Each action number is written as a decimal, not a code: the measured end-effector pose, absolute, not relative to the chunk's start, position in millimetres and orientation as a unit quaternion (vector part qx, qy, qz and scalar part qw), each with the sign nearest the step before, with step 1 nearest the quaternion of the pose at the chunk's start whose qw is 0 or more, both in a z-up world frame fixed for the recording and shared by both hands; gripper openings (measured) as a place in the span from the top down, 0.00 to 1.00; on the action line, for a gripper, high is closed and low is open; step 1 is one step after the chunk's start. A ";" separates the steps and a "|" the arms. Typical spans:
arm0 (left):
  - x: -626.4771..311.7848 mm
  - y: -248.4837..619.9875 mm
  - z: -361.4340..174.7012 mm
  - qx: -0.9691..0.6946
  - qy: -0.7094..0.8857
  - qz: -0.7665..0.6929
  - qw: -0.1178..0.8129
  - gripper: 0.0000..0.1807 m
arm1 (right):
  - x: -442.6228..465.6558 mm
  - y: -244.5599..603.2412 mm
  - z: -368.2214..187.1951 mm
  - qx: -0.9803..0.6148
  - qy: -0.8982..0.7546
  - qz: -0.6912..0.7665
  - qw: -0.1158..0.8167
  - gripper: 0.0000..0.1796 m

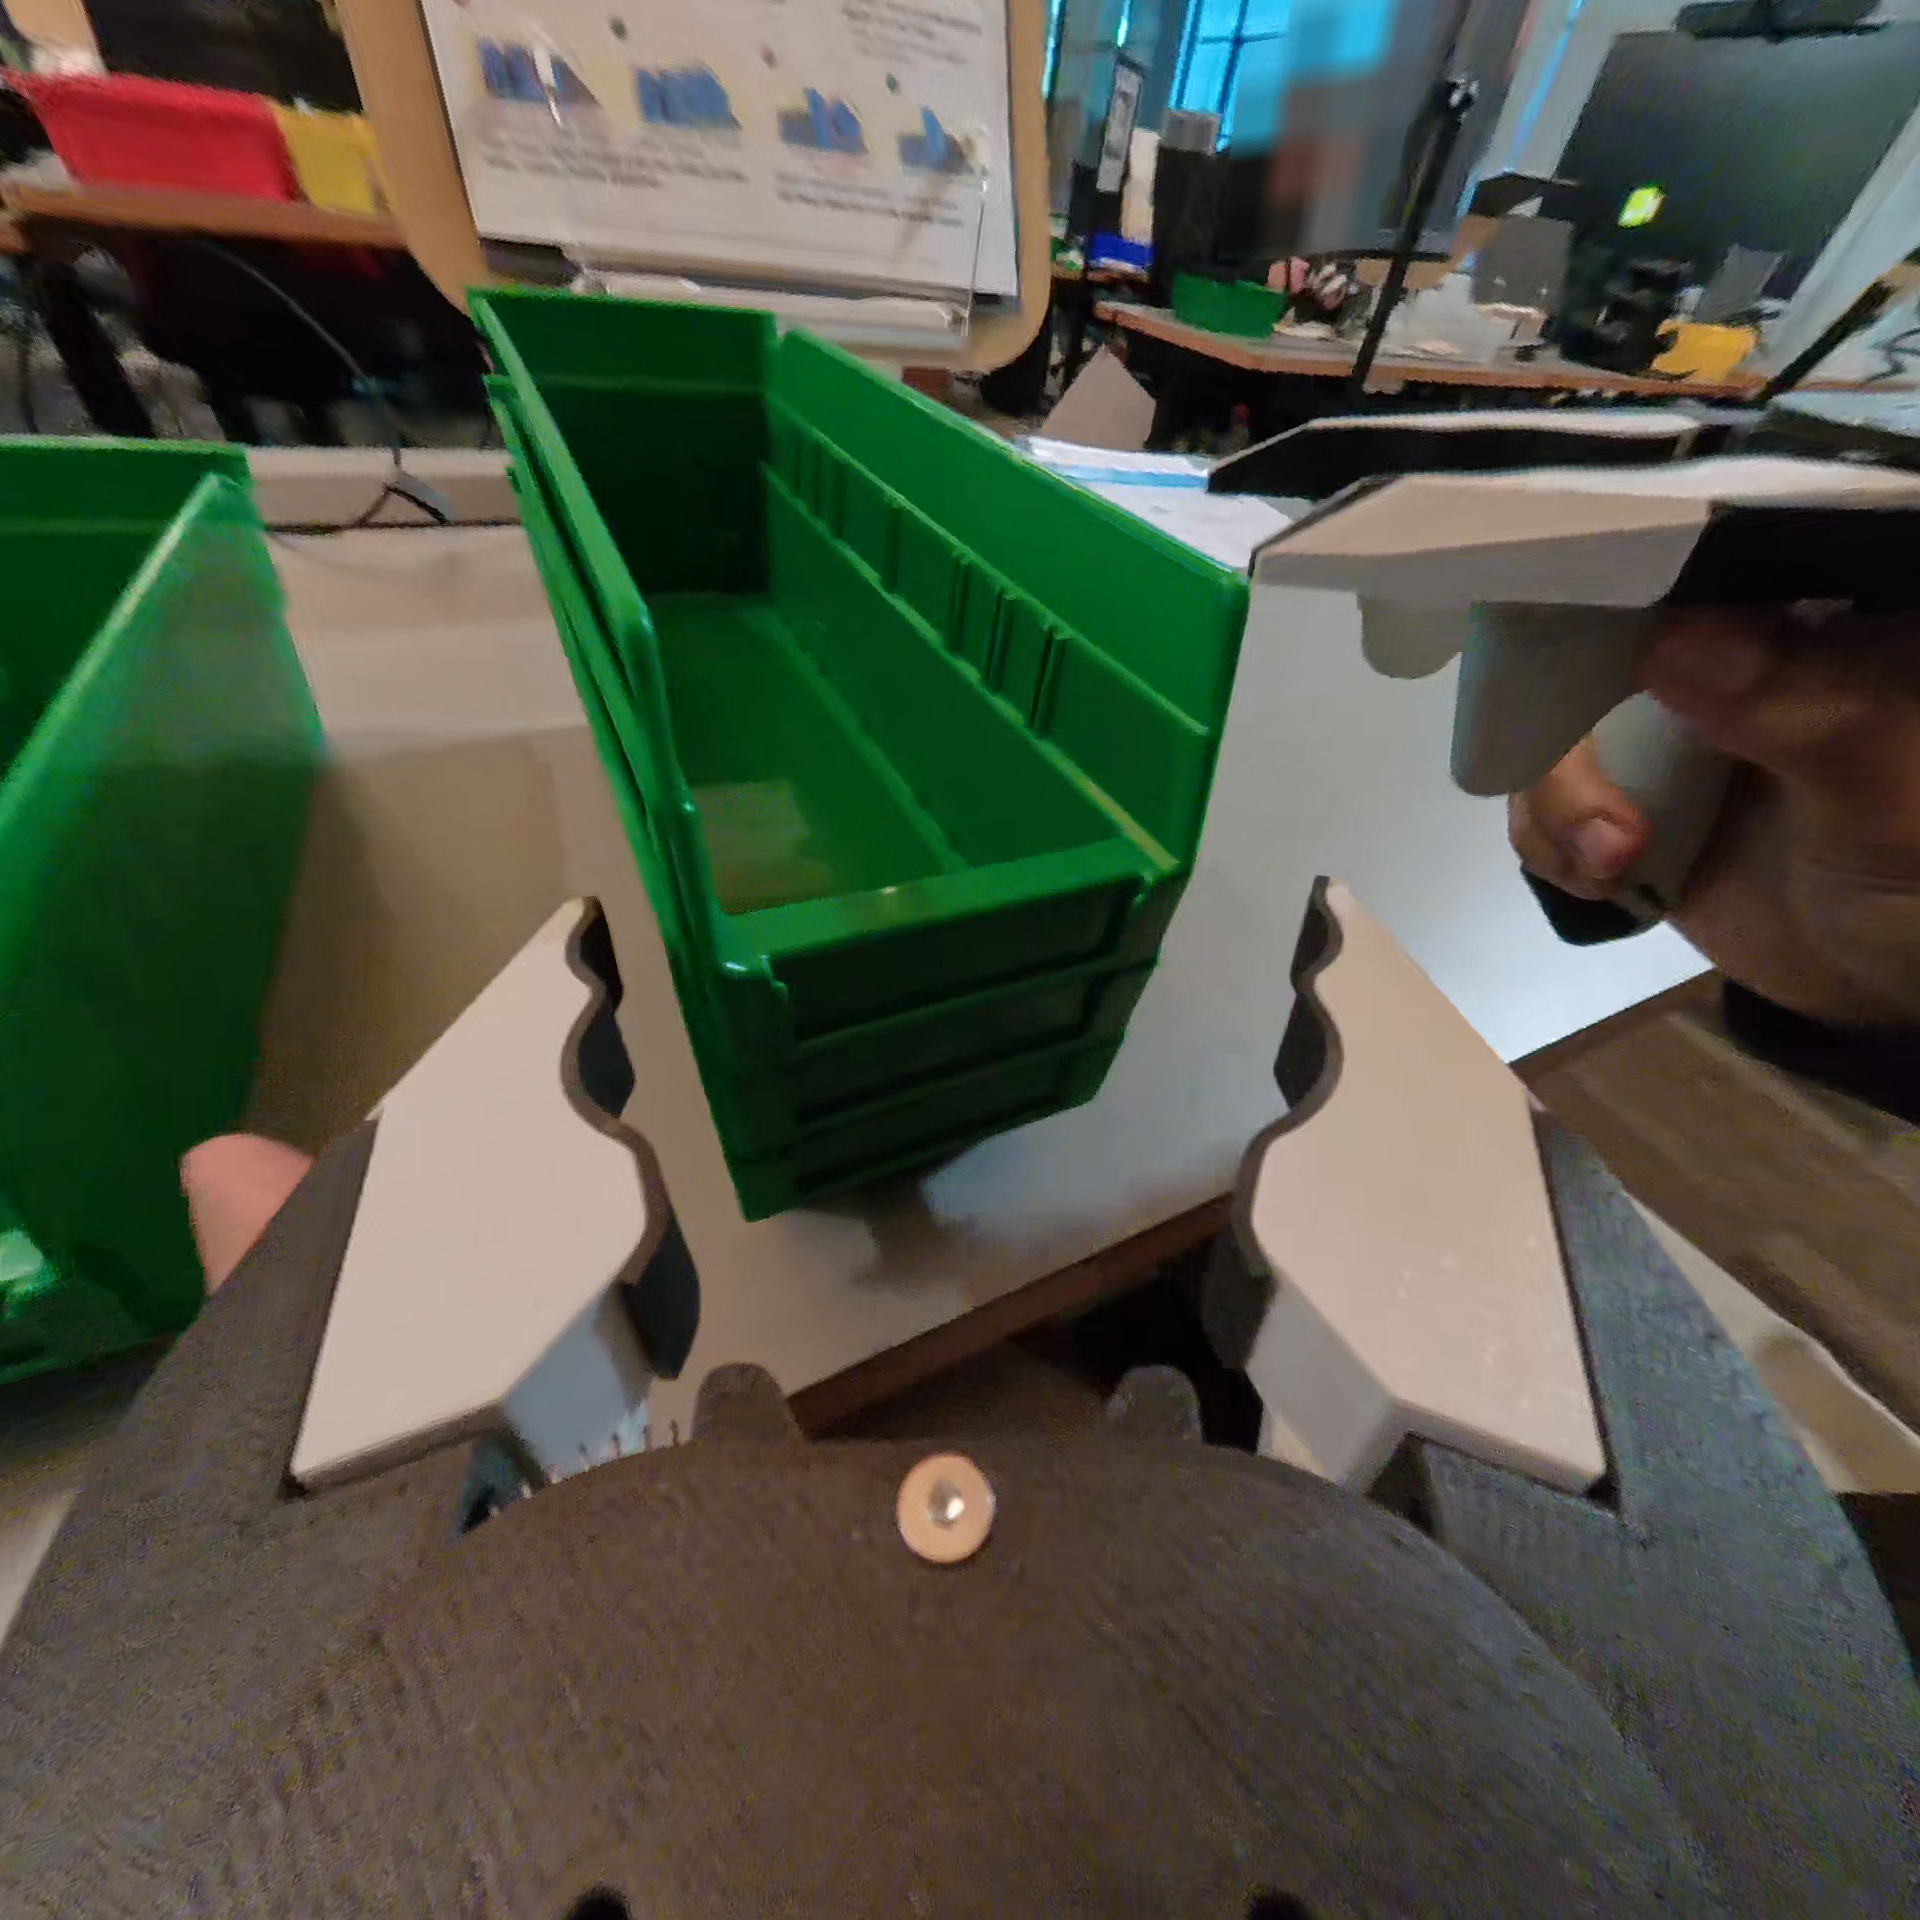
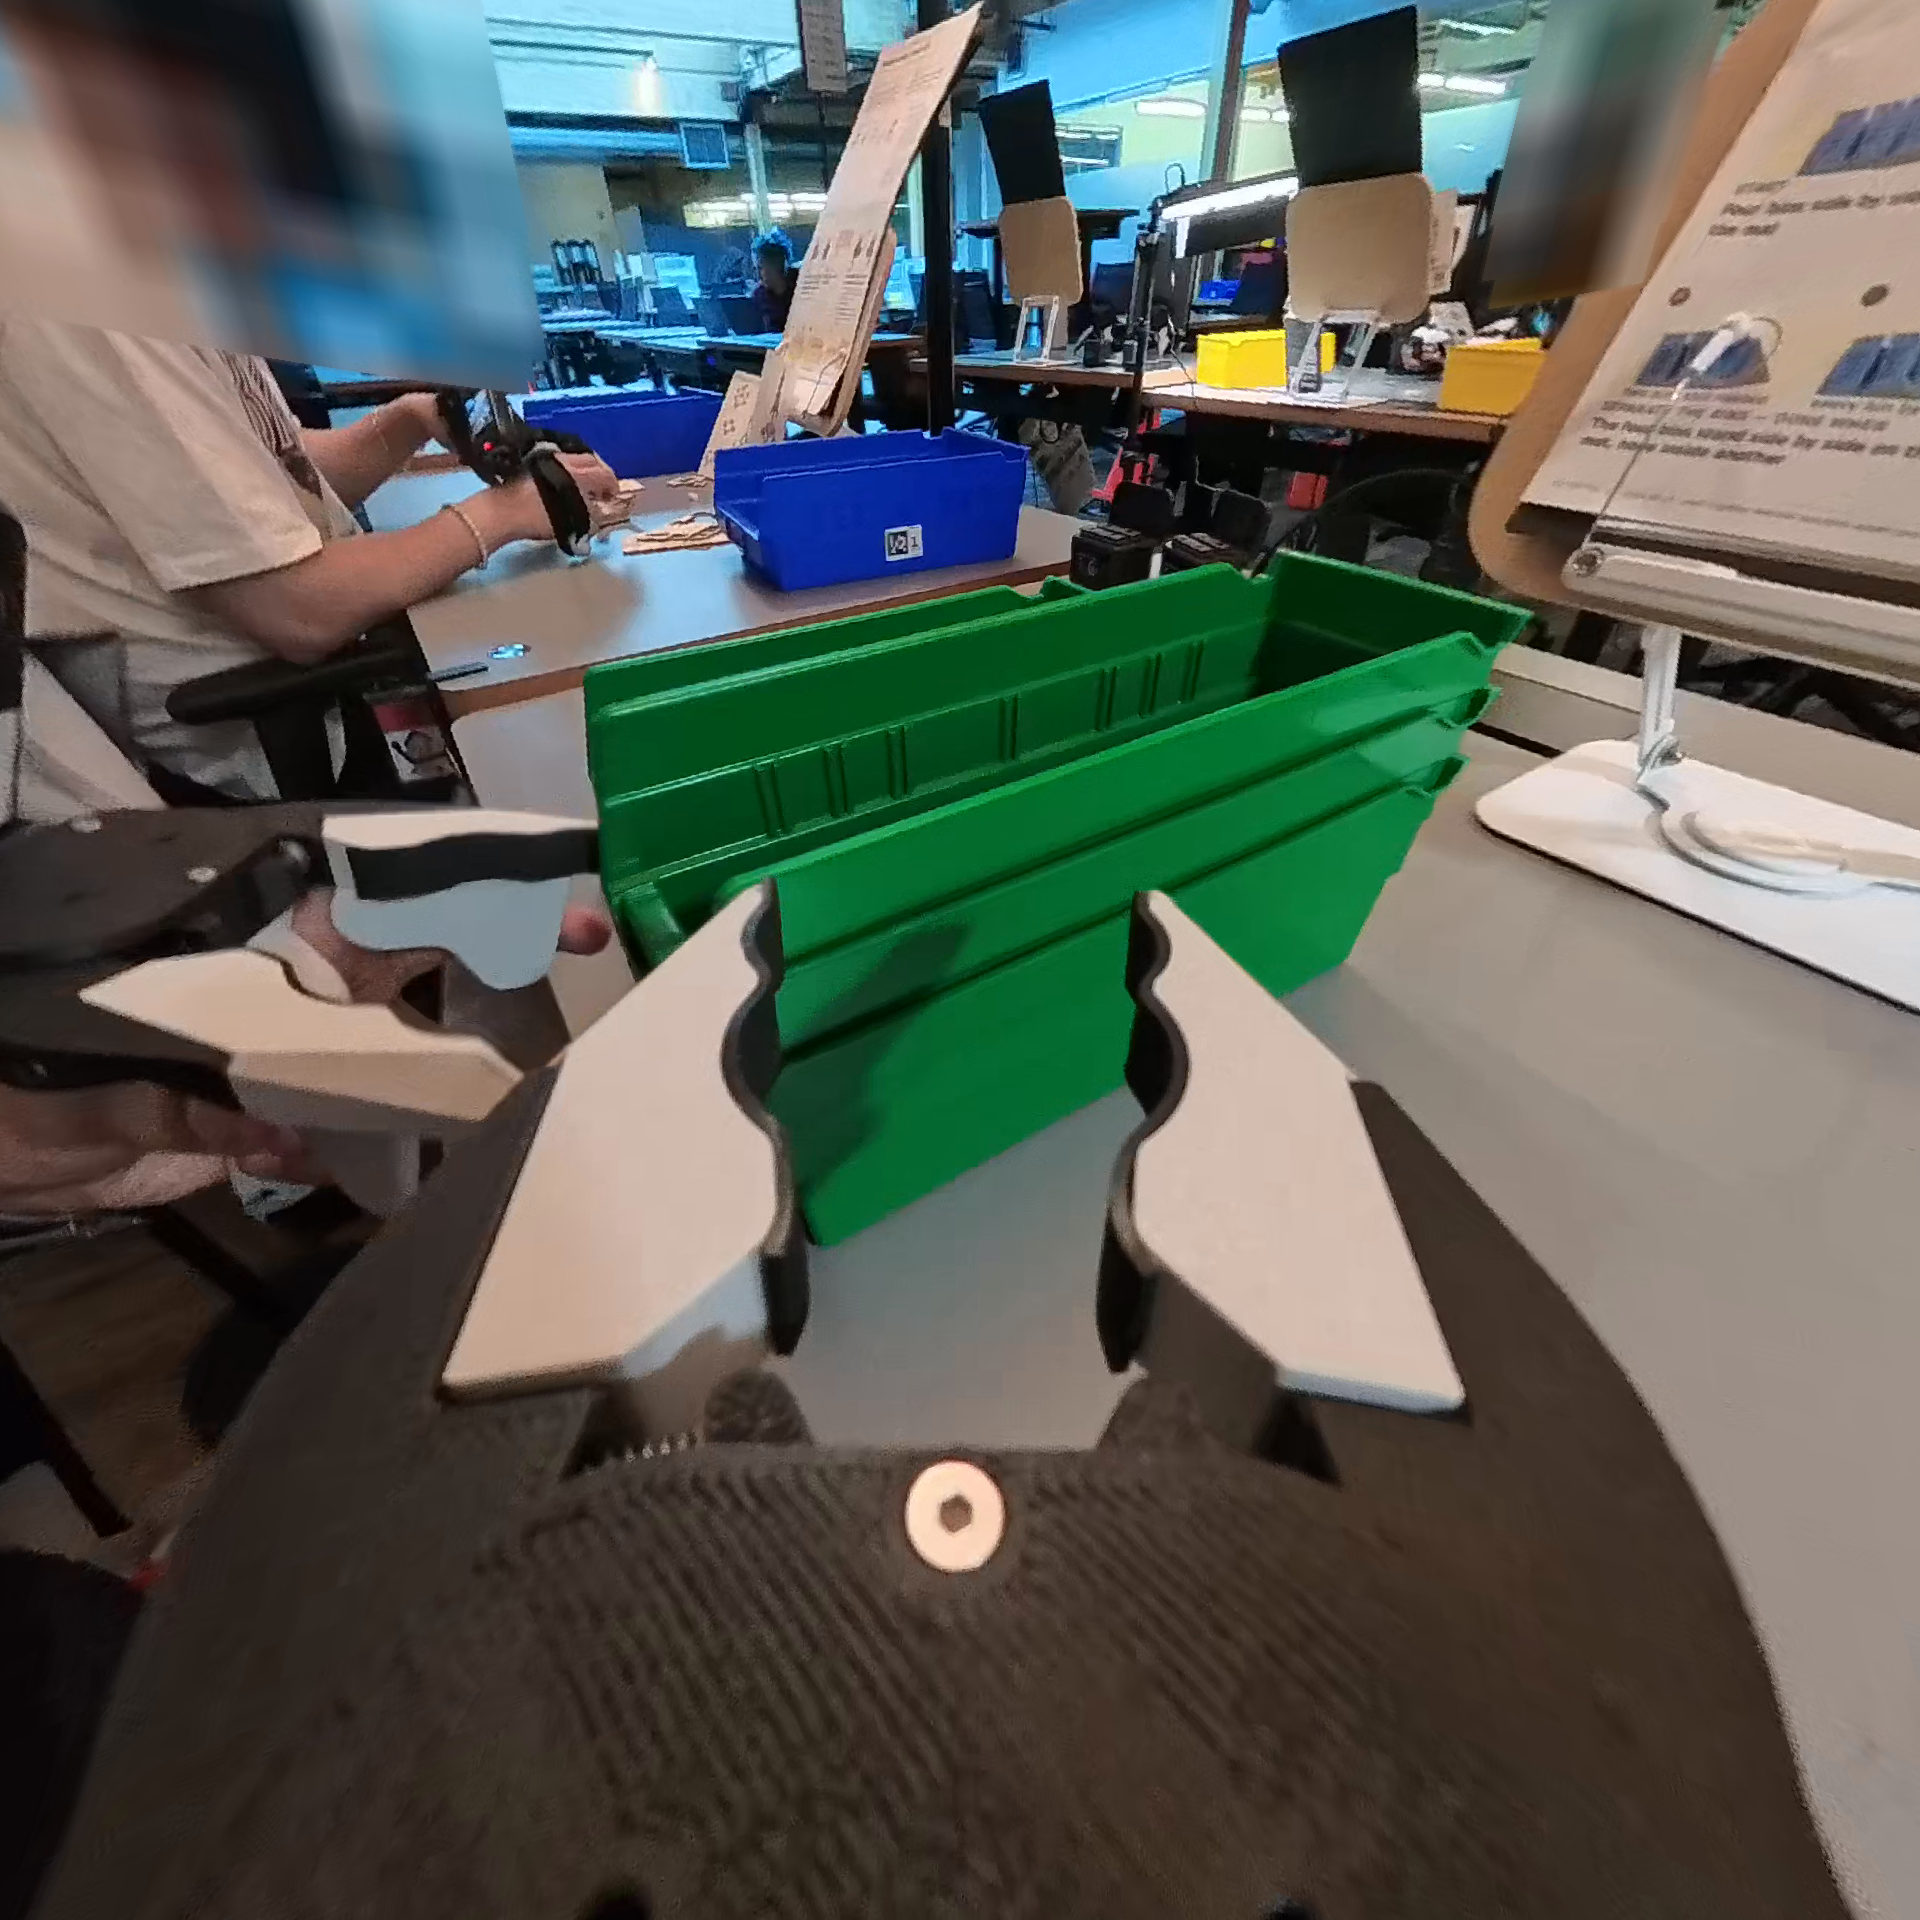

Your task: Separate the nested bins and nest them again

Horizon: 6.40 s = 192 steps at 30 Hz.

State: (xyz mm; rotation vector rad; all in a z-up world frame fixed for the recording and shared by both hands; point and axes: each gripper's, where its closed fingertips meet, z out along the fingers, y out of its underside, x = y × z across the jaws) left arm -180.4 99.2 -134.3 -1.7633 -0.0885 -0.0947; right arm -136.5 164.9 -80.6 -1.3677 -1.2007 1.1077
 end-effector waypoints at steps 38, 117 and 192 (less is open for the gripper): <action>-205.3 62.7 -135.0 -0.804 -0.092 0.051 0.586 0.36 | -148.0 205.8 -95.6 -0.599 -0.465 0.521 0.393 0.65; -409.1 65.6 -78.8 -0.990 -0.098 -0.042 0.093 0.93 | -72.0 157.0 -104.7 -0.561 -0.495 0.592 0.299 0.67; -402.1 47.7 -114.2 -0.888 -0.195 -0.038 0.415 0.84 | -76.5 144.7 -117.8 -0.578 -0.486 0.601 0.261 0.68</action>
